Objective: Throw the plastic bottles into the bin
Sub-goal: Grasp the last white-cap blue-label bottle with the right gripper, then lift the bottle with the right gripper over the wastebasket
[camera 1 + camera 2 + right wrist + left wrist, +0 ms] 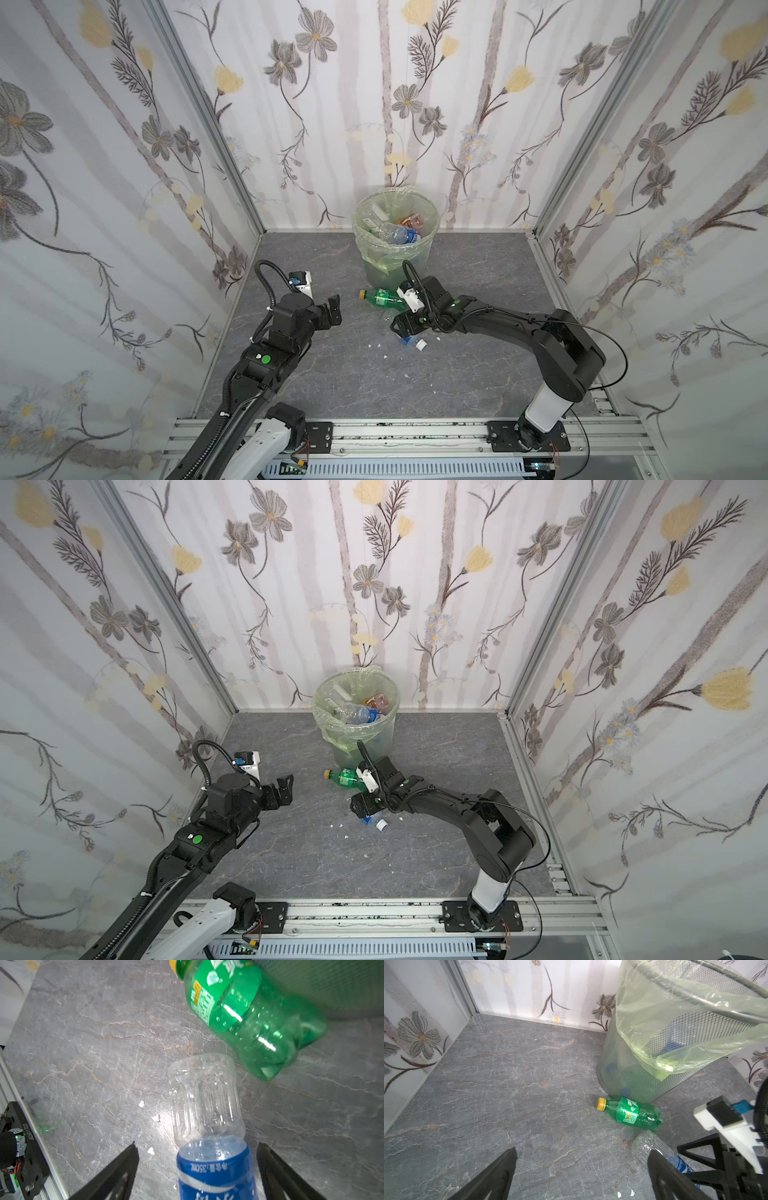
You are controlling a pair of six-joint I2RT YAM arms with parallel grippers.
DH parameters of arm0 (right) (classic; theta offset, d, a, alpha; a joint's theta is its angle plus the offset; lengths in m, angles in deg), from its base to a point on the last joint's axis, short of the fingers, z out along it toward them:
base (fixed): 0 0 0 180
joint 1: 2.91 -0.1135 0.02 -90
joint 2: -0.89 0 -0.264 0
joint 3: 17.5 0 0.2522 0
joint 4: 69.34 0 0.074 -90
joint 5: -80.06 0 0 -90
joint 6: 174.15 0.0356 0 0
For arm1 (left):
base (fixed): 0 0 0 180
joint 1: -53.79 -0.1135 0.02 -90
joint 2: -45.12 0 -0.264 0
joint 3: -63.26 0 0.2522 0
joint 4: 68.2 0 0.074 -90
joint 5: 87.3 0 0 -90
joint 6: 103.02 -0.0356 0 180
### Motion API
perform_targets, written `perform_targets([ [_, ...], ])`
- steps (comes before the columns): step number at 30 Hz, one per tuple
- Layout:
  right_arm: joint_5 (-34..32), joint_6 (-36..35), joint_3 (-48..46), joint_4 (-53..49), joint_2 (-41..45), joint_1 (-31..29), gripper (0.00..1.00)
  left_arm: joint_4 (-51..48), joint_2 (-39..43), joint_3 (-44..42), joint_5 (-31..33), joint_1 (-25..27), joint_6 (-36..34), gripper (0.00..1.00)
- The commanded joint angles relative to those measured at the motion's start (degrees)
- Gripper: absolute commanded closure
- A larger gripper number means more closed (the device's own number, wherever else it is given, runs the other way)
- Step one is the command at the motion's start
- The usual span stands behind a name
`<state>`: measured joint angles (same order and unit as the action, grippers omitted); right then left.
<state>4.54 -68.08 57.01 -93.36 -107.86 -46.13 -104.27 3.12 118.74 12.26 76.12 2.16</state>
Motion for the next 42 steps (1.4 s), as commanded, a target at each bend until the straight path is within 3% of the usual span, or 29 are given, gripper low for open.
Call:
perform_targets([
  [1,-0.76,1.27,0.75,2.77,-1.90,-0.36,0.12,2.22,0.48,-0.23,-0.01,-0.16,-0.54,0.00],
  [9,-3.17,1.50,2.24,2.79,-6.48,-2.02,0.16,2.61,-0.01,-0.67,-0.27,-0.20,-1.02,0.00],
  [19,-7.46,1.82,1.02,3.24,-4.89,-2.92,0.38,2.71,1.22,-1.98,0.02,-0.26,-0.72,0.00],
  [28,-9.86,2.29,-6.03,4.78,7.11,-3.10,0.45,2.79,1.27,-1.55,-0.33,-0.27,-0.93,0.00],
  [34,-12.54,1.05,-8.41,0.38,16.81,-3.10,0.46,2.97,-0.62,-0.81,-0.69,-0.26,-1.47,0.00],
  [38,-13.73,-1.65,-5.93,-4.27,25.13,-3.18,0.49,3.23,-1.90,0.02,-0.94,-0.27,-1.85,0.00],
  [42,-17.34,-5.80,3.13,-9.86,28.00,-3.18,0.49,3.69,-2.93,0.65,-1.17,-0.27,-1.89,0.00],
])
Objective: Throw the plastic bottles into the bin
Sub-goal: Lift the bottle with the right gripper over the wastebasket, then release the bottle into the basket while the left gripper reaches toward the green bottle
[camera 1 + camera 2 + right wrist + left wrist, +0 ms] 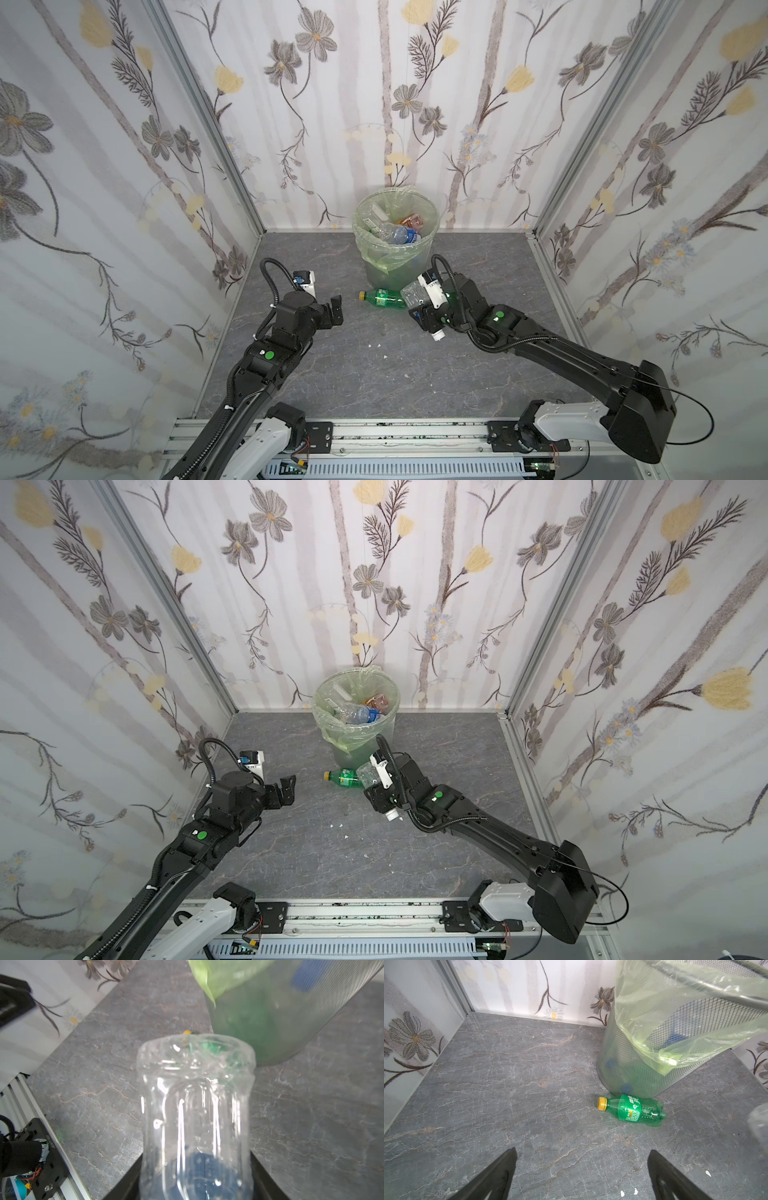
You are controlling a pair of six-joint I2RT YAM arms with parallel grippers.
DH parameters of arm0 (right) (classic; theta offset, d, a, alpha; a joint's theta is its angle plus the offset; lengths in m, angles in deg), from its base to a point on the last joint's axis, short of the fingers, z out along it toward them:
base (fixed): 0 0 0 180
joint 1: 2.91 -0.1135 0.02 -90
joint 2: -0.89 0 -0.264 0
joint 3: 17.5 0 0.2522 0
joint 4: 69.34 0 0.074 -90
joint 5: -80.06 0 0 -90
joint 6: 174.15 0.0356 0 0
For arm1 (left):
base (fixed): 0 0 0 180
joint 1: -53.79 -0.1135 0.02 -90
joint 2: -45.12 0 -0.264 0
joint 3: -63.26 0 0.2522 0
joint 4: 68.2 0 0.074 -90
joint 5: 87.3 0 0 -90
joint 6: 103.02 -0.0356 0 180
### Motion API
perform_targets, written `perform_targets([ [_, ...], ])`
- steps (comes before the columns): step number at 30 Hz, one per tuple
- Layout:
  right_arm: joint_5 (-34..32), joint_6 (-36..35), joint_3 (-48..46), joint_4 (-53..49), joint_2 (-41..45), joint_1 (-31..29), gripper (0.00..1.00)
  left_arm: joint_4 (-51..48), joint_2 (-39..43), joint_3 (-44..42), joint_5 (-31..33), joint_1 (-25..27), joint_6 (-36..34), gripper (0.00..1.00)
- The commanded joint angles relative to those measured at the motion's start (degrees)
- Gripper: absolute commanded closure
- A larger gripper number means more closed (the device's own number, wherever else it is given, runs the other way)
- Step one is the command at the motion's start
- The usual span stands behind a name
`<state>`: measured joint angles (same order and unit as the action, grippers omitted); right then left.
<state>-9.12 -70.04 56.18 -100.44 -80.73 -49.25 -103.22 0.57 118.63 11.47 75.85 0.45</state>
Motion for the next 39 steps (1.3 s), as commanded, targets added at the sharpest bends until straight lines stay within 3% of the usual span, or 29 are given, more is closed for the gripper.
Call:
perform_targets([
  [1,-4.73,-4.97,7.54,-3.92,0.29,0.15,0.49,2.78,-0.58,0.84,-0.47,0.00,-0.14,0.00],
  [5,-5.41,-7.16,25.53,-5.33,-8.28,3.78,0.53,3.26,-1.18,1.20,-1.27,0.04,0.15,0.00],
  [6,-5.50,-7.08,31.57,-4.84,-12.92,5.50,0.46,3.39,-1.24,1.28,-1.47,0.00,0.31,0.00],
  [7,-6.62,-6.36,38.17,-4.36,-17.29,7.00,0.28,3.43,-1.22,1.24,-1.63,0.03,0.41,0.00],
  [9,-8.20,-5.94,51.95,-5.46,-26.34,9.18,0.09,3.63,-1.16,1.20,-1.97,-0.03,0.80,0.00],
  [12,-8.17,-5.62,70.72,-10.49,-35.95,10.27,0.01,3.57,-1.32,1.28,-2.44,-0.09,1.85,0.00],
  [14,-7.43,-5.54,73.77,-11.70,-36.58,10.15,0.00,3.61,-1.17,1.32,-3.38,-0.07,2.40,0.00],
  [17,-6.29,-5.83,68.22,-11.19,-32.80,9.96,0.00,3.59,-1.17,1.29,-4.09,-0.09,2.48,0.00],
  [21,-5.35,-7.23,52.85,-5.48,-24.42,9.51,0.00,3.60,-1.83,1.24,-5.38,-0.09,0.89,0.00],
  [25,-3.97,-6.27,37.42,1.25,-15.55,9.39,0.01,3.59,-3.21,1.72,-10.24,-0.05,-2.74,0.00],
  [29,-3.11,-5.25,27.79,4.75,-7.59,9.74,0.01,3.59,-5.61,2.87,-13.81,-0.03,-6.78,0.00],
  [39,-0.72,-2.26,10.24,10.81,7.36,13.05,0.00,4.14,-17.62,4.29,-24.93,0.22,-29.68,0.05],
])
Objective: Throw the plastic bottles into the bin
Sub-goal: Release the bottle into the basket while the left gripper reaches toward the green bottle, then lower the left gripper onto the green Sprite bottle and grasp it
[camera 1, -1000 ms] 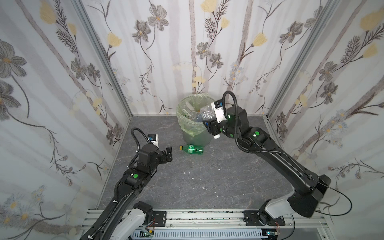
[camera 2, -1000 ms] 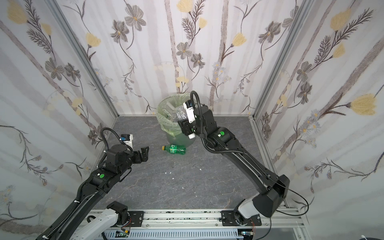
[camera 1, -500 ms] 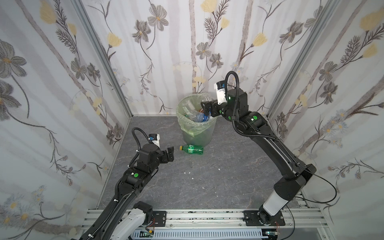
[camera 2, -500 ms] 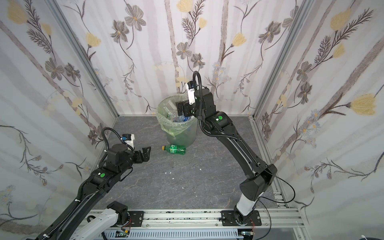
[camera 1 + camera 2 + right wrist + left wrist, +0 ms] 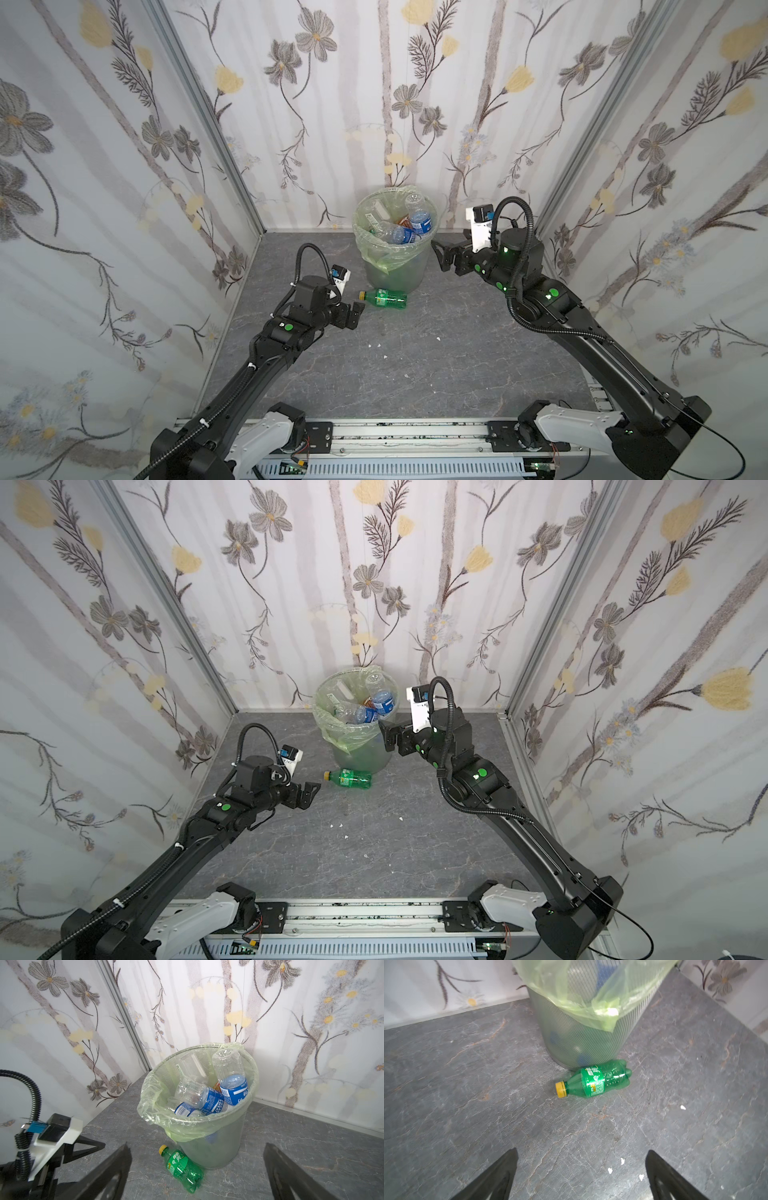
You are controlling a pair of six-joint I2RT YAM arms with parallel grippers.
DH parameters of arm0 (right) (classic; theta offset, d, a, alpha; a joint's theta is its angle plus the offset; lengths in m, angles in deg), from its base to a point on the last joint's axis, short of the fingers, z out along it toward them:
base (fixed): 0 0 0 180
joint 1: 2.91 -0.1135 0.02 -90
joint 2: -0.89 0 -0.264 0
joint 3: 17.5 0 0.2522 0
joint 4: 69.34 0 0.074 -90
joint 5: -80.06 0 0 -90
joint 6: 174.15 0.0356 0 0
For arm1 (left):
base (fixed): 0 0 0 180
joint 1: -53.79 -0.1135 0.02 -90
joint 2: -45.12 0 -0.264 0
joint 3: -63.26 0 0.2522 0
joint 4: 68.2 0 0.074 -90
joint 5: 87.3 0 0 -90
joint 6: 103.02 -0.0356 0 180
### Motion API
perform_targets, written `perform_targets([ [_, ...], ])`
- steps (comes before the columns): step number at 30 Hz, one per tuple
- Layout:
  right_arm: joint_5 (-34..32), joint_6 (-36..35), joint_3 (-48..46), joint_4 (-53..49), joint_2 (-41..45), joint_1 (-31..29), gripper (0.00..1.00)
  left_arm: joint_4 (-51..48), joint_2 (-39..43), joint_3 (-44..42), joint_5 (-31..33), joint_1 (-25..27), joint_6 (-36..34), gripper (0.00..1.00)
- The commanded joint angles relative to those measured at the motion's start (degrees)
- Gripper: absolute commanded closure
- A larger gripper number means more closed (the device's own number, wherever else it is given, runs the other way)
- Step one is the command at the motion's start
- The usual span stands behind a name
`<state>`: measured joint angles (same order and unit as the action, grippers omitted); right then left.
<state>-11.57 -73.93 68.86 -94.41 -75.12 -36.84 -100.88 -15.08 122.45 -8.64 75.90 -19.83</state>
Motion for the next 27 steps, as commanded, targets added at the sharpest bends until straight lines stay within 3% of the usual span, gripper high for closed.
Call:
perform_targets([
  [1,2.20,2.11,-4.17,5.46,2.96,1.23,0.00,2.32,-3.26,0.52,-5.01,0.26,-10.57,0.05],
  [8,4.18,3.73,-12.07,7.92,8.85,4.45,0.00,8.07,-10.23,1.25,-5.85,0.38,-16.77,0.07],
  [14,5.05,5.33,-16.26,10.56,12.29,6.09,0.00,14.61,-18.16,1.80,-5.52,0.81,-22.77,0.18],
  [27,5.00,6.65,-20.93,11.23,17.26,8.06,0.00,23.72,-34.25,7.76,-5.49,2.43,-26.73,0.16],
])
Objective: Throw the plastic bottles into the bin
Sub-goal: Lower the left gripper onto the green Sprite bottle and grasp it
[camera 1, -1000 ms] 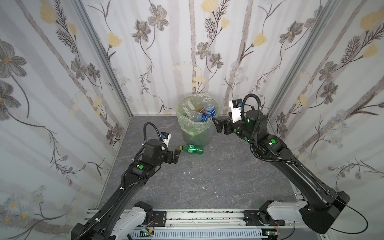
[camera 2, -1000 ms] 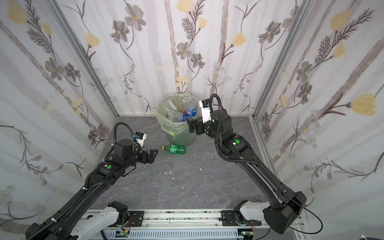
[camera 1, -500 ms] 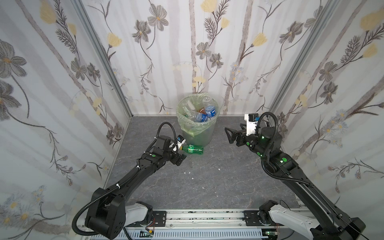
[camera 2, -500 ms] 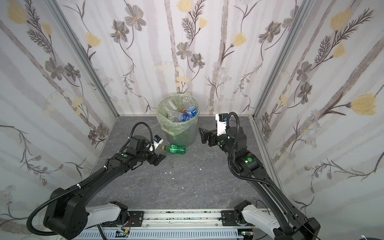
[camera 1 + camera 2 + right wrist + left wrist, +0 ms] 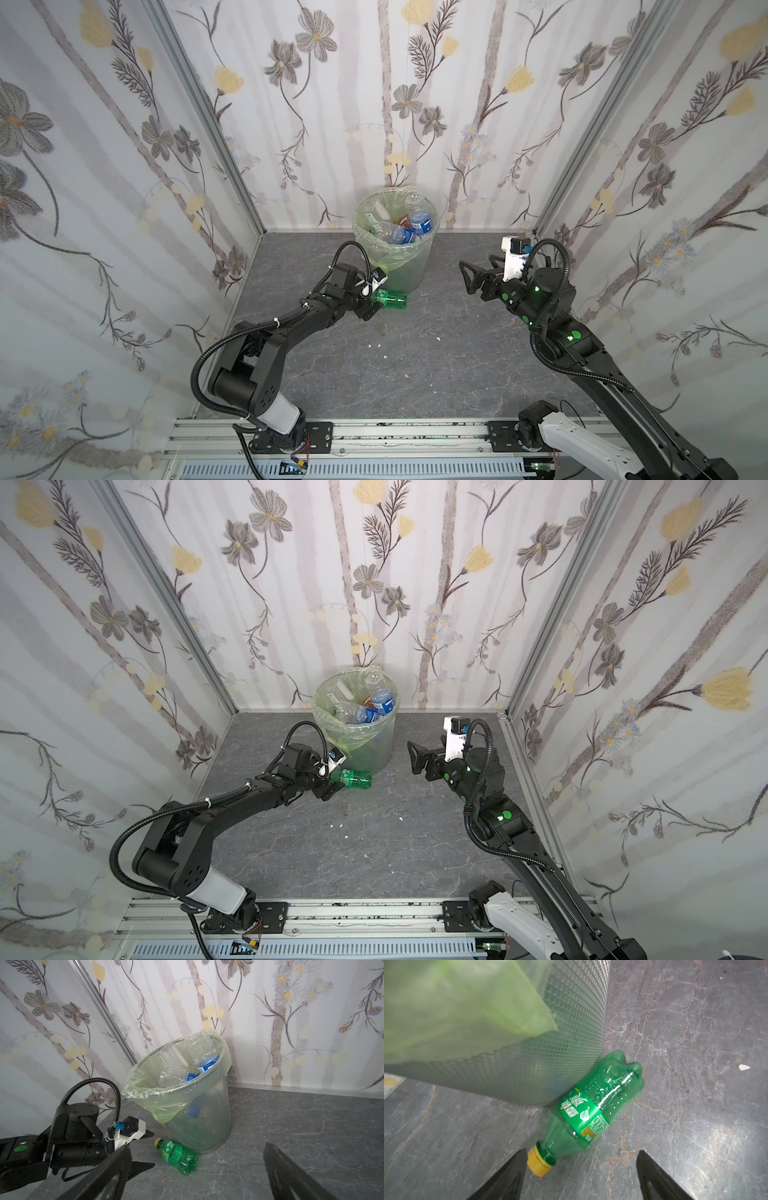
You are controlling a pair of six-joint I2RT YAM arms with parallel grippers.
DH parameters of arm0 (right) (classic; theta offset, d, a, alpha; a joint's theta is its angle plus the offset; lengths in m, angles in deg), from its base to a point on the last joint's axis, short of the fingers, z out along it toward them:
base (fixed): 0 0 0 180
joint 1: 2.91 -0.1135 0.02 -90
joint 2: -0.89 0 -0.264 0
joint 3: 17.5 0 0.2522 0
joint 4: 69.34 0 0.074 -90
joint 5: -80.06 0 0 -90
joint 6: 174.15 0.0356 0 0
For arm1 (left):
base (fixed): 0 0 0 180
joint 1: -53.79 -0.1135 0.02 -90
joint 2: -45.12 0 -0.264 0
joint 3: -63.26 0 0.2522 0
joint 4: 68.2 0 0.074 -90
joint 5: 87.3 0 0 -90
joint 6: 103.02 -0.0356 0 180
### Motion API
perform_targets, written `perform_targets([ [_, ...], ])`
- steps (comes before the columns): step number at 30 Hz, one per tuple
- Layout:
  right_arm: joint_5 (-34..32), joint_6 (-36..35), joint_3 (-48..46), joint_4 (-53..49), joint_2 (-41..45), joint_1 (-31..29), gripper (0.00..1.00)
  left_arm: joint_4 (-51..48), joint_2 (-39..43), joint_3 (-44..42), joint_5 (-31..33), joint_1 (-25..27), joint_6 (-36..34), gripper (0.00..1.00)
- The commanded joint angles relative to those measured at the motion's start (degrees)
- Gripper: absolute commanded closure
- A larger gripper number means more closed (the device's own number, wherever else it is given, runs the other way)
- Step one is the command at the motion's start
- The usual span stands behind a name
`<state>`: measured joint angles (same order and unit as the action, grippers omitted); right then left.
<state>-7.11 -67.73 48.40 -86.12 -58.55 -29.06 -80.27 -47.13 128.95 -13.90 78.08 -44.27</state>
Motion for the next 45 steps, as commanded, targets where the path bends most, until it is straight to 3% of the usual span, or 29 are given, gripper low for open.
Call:
perform_targets([
  [1,0.64,0.36,-0.84,3.02,1.17,0.47,0.00,3.51,-3.45,1.70,-0.26,0.35,-2.73,0.16],
  [11,0.96,0.61,-1.78,2.85,2.20,1.65,0.01,3.93,-9.39,3.27,0.50,2.85,-4.33,0.16],
  [22,1.98,0.66,-1.33,3.55,0.57,2.22,0.01,3.75,-2.38,-3.32,3.03,9.04,-1.48,0.16],
  [35,2.41,0.97,-1.28,3.66,0.43,2.57,0.01,3.34,-8.39,2.13,3.31,11.69,3.49,0.11],
  [39,2.44,0.98,-1.80,3.32,0.93,2.94,0.01,3.16,-8.77,2.74,1.39,12.32,4.52,0.17],
  [43,2.61,1.15,-1.95,3.29,1.23,3.02,0.01,3.09,-9.09,2.56,1.91,12.90,6.13,0.37],
  [45,2.62,1.02,-1.87,3.03,1.32,2.97,0.01,3.05,-8.99,2.16,2.78,13.41,6.79,0.37],
])
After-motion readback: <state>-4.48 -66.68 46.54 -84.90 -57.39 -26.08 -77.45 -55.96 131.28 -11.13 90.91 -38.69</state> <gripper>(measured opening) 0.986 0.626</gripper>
